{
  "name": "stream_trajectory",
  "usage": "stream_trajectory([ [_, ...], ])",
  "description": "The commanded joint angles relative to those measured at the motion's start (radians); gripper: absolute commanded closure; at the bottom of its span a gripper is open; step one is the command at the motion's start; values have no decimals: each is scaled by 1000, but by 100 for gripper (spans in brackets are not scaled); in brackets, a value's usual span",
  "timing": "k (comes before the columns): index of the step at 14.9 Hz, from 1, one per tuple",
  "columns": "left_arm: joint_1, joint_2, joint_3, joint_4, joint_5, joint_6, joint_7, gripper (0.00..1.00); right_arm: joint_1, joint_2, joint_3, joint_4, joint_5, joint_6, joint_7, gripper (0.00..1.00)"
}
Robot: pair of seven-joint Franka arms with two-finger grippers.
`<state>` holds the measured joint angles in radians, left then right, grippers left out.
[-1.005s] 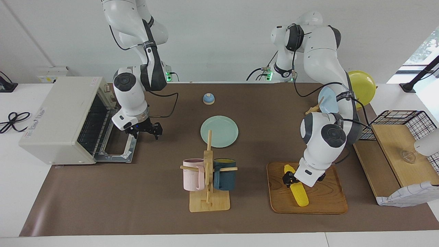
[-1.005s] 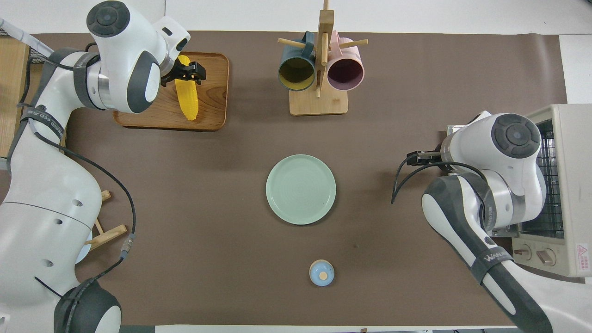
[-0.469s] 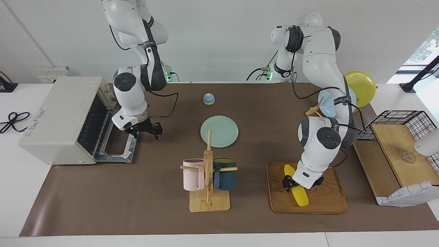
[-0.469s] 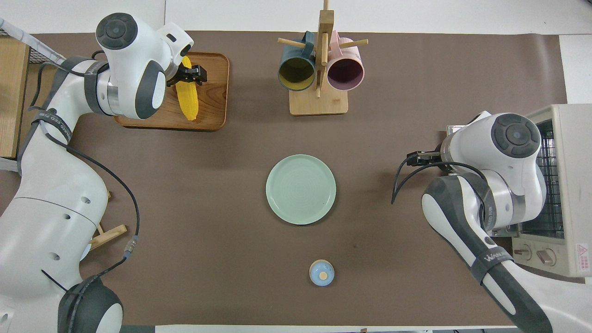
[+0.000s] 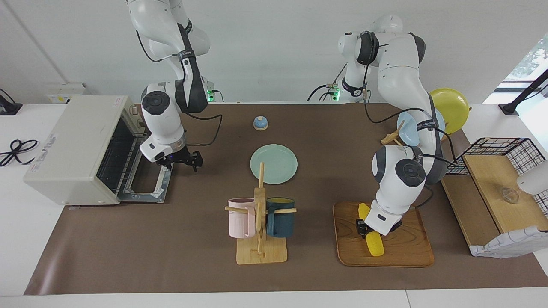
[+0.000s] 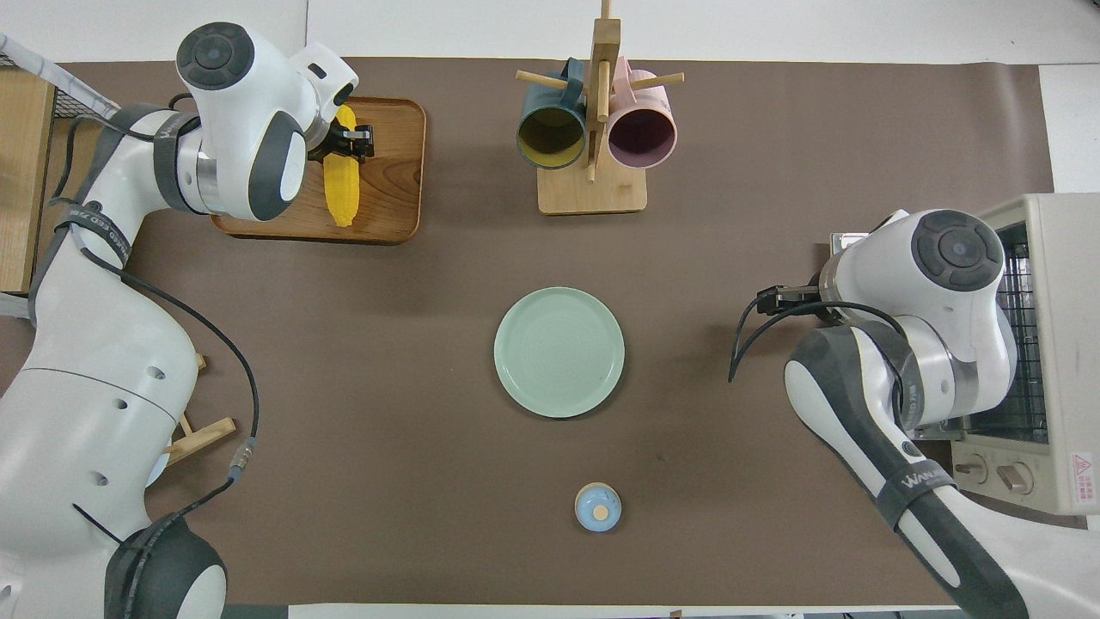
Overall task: Put corn in oven
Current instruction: 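Carry the corn with the left gripper to the green plate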
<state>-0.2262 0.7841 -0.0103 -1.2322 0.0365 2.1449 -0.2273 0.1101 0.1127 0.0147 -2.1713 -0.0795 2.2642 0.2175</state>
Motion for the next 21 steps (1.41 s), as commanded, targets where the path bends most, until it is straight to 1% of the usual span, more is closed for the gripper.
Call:
stream_trajectory([
  [1, -1, -66, 6, -12, -39, -69, 3, 100, 2, -18, -2, -2, 15, -23, -15, 0],
  [3, -11, -124, 6, -23, -44, -137, -18, 100, 0, -18, -2, -2, 15, -23, -15, 0],
  [4, -13, -172, 3, -41, -44, -175, -41, 100, 0, -18, -2, -2, 15, -23, -15, 0],
  [5, -13, -233, 0, -76, -46, -212, -44, 100, 0, -18, -2, -2, 15, -23, -15, 0],
  [6, -13, -297, -3, -136, -50, -235, -44, 100, 0, -18, -2, -2, 15, -23, -15, 0],
  [7, -16, -360, -5, -198, -72, -235, -47, 100, 2, -18, -2, -2, 14, -23, -15, 0],
  [9, -39, -457, -5, -291, -113, -249, -49, 100, 0, -18, -2, -2, 15, -23, -15, 0],
  [11, -94, -522, -5, -345, -147, -284, -101, 100, 0, -18, -2, -2, 15, -23, -15, 0],
  [13, -180, -569, -5, -404, -147, -295, -202, 100, 0, -18, -2, -2, 14, -23, -15, 0],
  [15, -276, -611, -5, -493, -147, -248, -285, 100, 0, -16, -2, -2, 15, -23, -15, 0],
  [17, -346, -634, -5, -574, -147, -115, -334, 100, 0, -18, -2, -2, 15, -23, -15, 0],
  [19, -415, -629, -5, -644, -147, 10, -375, 100, 0, -18, -2, -2, 15, -23, -15, 0],
  [21, -441, -628, -7, -716, -147, 122, -374, 100, -1, -18, -2, -2, 15, -25, -15, 0],
])
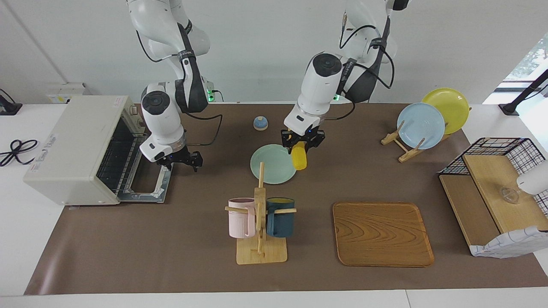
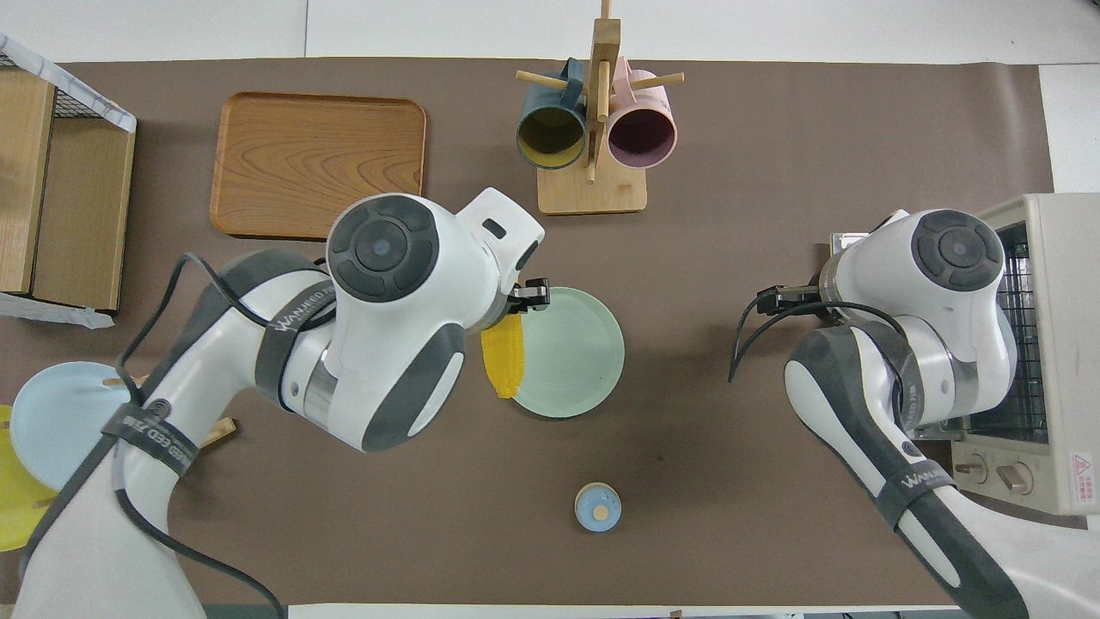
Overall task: Put corn in oven
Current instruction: 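Carry the corn with the left gripper to the green plate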
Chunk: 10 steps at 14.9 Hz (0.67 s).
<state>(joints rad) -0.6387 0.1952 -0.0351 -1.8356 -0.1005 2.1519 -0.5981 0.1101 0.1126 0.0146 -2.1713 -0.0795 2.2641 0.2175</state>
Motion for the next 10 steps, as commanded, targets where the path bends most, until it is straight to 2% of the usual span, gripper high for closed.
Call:
stream_trajectory([
  [1, -54, -27, 20, -125, -10, 162, -8, 100, -1, -17, -2, -2, 15, -25, -15, 0],
  [6, -87, 87, 20, -125, -10, 301, -8, 100, -3, -17, -2, -2, 15, -25, -15, 0],
  [10, -124, 119, 21, -128, -10, 330, -17, 100, -3, -17, -2, -2, 15, -23, -15, 0],
])
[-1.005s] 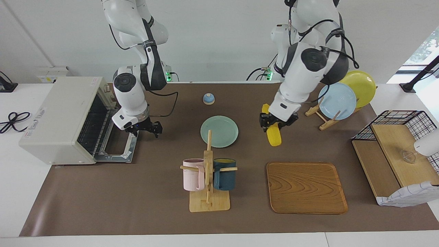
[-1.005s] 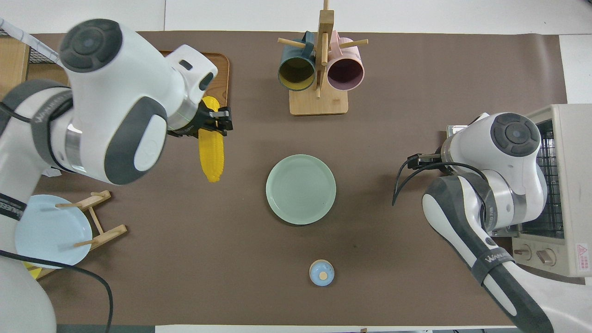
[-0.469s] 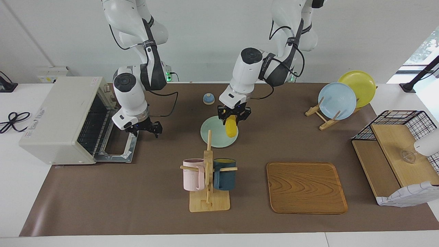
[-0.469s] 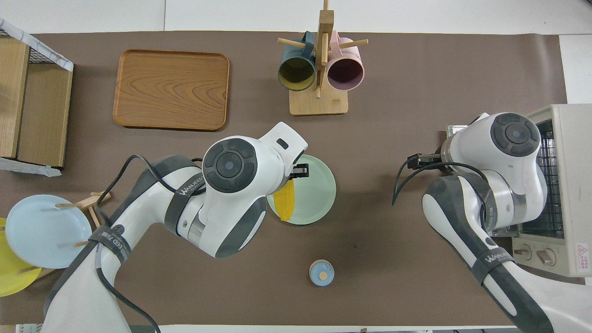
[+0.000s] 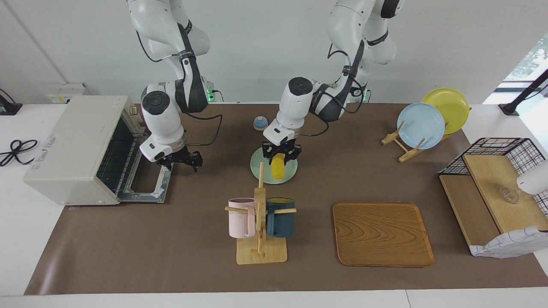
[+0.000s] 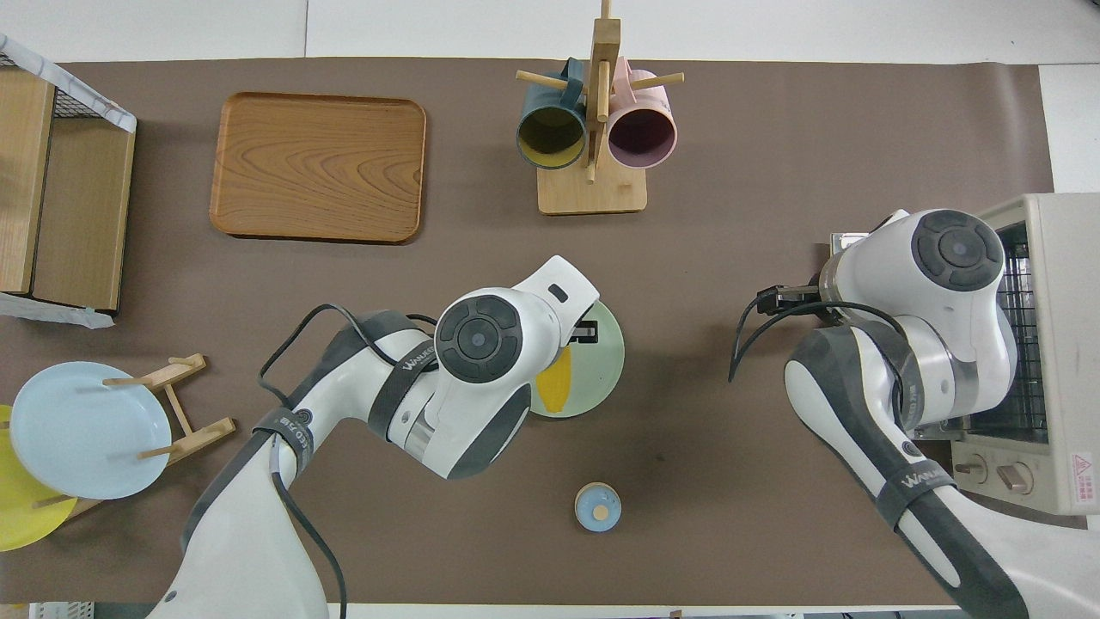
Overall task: Put corn in oven
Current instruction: 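Carry the corn with the left gripper to the green plate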
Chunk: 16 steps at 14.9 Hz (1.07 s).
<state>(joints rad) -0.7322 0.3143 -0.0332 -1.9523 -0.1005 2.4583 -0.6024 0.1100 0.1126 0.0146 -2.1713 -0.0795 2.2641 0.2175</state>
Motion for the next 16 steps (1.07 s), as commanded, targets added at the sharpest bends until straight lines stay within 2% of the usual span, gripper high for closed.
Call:
stream_trajectory([
  [1, -48, -3, 21, -20, -10, 22, -23, 100, -3, -17, -2, -2, 15, -24, -15, 0],
  [8, -43, -9, 21, -42, -10, 24, -24, 100, -3, -16, -2, 2, 14, -9, -13, 0],
  [9, -32, -9, 21, -40, -10, 22, -16, 41, -3, -25, -2, 13, 14, -18, -15, 0],
  [10, -30, -8, 21, -40, -10, 21, -19, 0, -1, -36, -2, 18, 15, -23, -12, 0],
  [12, -30, -21, 21, -39, -10, 4, -16, 0, -9, -56, -2, 21, 15, -55, -13, 0],
  [16, 39, -124, 22, -23, -10, -162, 9, 0, -9, -54, -2, 30, 15, -61, -15, 0],
])
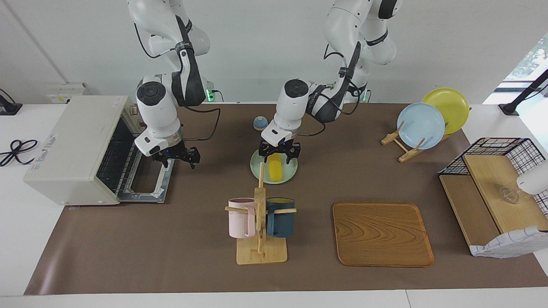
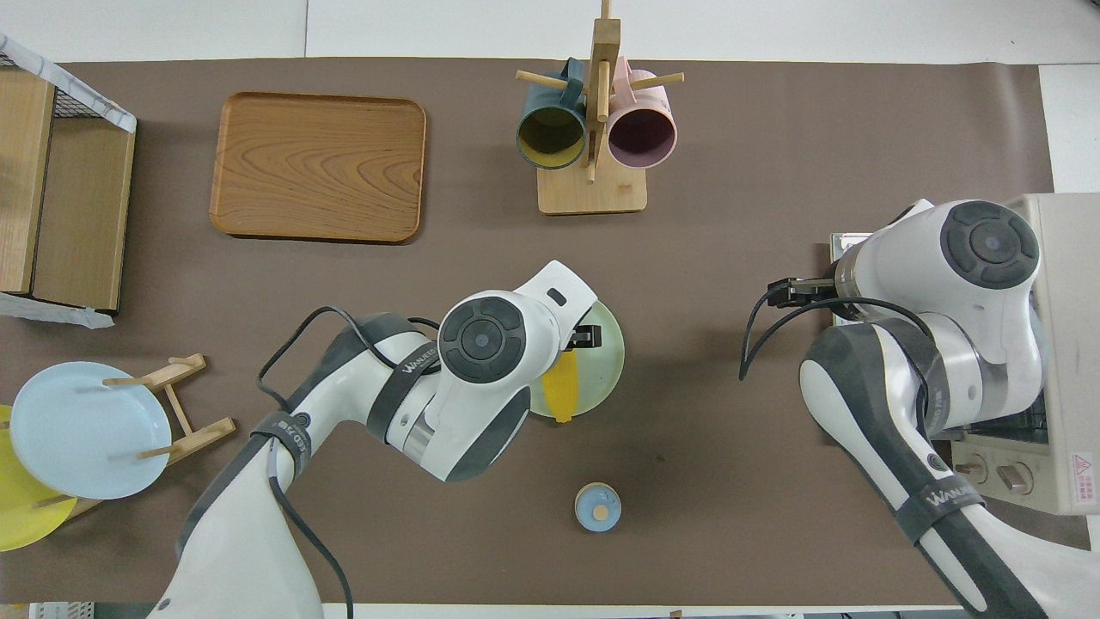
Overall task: Put corn in oven
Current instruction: 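Release the corn on the plate while the right gripper approaches the plate, then grasp the green plate rim with the right gripper while the left gripper retracts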
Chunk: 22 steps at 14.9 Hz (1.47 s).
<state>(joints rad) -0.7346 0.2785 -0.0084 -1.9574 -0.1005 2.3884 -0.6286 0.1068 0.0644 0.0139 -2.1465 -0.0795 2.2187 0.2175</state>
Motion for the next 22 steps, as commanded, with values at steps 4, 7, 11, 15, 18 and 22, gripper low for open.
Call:
stream_trajectory([
  [4, 157, -203, 1, 63, -10, -334, 44, 0, 0, -37, -3, 3, -2, -59, -29, 0],
  [7, 276, -243, 4, 164, -2, -510, 67, 0, 28, -32, 14, 28, 38, -70, -44, 0],
  [11, 424, -309, 4, 222, 5, -644, 231, 0, 170, 37, 28, 191, 101, -166, -23, 0],
  [15, 518, -381, 5, 223, 15, -782, 378, 0, 344, 243, 29, 529, 123, -307, 268, 0],
  [18, 531, -430, 2, 215, 55, -877, 392, 0, 496, 484, 26, 779, 95, -340, 475, 0],
  [22, 529, -441, -4, 206, 55, -927, 391, 0, 608, 531, 29, 809, 26, -294, 526, 0],
])
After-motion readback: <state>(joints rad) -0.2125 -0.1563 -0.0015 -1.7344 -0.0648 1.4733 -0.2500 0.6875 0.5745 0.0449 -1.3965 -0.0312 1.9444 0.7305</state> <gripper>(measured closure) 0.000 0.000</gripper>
